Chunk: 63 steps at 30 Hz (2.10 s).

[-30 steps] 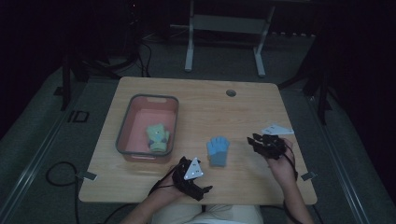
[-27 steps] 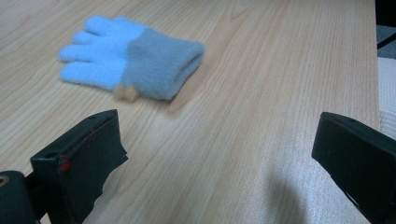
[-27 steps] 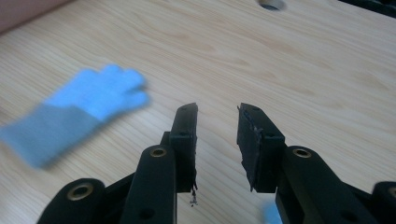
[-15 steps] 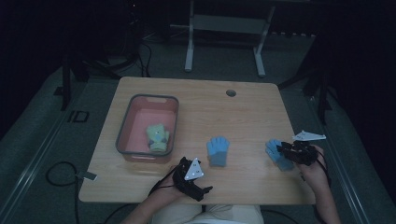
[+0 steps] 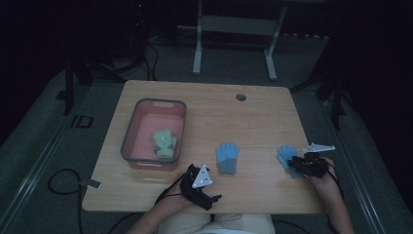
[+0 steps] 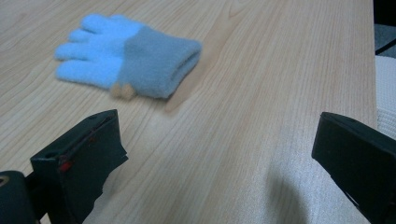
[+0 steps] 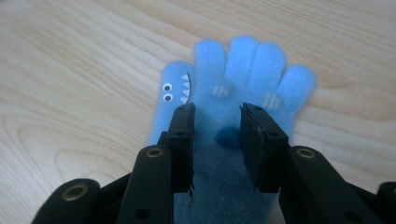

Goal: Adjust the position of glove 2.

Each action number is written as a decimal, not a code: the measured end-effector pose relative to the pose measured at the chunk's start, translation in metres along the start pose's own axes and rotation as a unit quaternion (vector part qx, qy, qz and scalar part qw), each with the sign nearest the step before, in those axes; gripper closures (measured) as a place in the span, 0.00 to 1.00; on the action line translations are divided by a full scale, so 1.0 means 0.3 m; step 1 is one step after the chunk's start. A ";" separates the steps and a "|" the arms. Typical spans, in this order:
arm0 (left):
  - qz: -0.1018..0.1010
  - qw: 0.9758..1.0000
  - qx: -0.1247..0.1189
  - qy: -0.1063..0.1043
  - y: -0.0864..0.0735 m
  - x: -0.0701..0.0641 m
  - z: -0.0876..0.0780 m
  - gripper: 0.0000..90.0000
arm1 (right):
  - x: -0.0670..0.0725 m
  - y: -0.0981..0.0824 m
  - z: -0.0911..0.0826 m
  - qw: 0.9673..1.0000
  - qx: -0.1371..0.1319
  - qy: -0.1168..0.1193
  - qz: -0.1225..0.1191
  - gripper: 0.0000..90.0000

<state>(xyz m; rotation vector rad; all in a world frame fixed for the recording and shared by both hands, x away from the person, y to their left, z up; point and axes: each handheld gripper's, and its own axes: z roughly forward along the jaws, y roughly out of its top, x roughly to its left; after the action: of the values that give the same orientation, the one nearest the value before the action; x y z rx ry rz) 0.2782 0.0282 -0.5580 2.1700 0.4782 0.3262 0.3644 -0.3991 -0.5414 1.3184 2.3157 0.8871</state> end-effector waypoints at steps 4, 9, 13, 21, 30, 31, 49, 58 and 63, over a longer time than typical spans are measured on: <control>0.000 1.000 -0.001 -0.002 0.001 -0.003 0.001 0.02 | 0.013 0.009 0.001 1.000 0.013 -0.020 -0.002 0.85; 0.000 1.000 -0.002 -0.004 0.001 -0.004 0.000 0.02 | 0.048 0.016 0.012 0.996 -0.005 -0.081 0.040 0.96; -0.001 1.000 -0.001 -0.003 0.001 -0.004 0.001 0.02 | 0.093 0.074 -0.037 0.991 -0.031 -0.109 0.072 0.96; 0.005 1.000 -0.003 0.001 0.001 -0.007 -0.001 0.02 | 0.266 0.210 -0.126 0.982 -0.071 -0.148 0.089 0.96; 0.006 1.000 -0.005 0.000 0.001 -0.006 -0.001 0.02 | 0.425 0.243 -0.067 0.983 -0.073 -0.135 0.104 0.96; 0.006 1.000 -0.005 0.000 0.000 -0.006 -0.001 0.02 | 0.439 0.240 -0.054 0.984 -0.069 -0.134 0.098 0.96; 0.001 1.000 -0.008 -0.002 0.001 -0.004 -0.001 0.02 | 0.529 0.208 0.126 0.988 -0.027 -0.125 0.089 0.96; 0.002 1.000 -0.006 -0.002 0.001 -0.004 0.000 0.02 | 0.511 0.176 0.176 0.988 -0.007 -0.111 0.103 0.88; 0.002 1.000 -0.006 -0.003 0.000 -0.005 -0.001 0.02 | 0.499 0.183 0.154 0.989 -0.018 -0.096 0.106 0.87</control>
<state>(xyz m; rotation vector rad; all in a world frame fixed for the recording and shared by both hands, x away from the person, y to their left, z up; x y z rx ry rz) 0.2768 0.0277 -0.5579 2.1604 0.4665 0.3239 0.3487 -0.2338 -0.5371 1.5824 2.0319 0.8192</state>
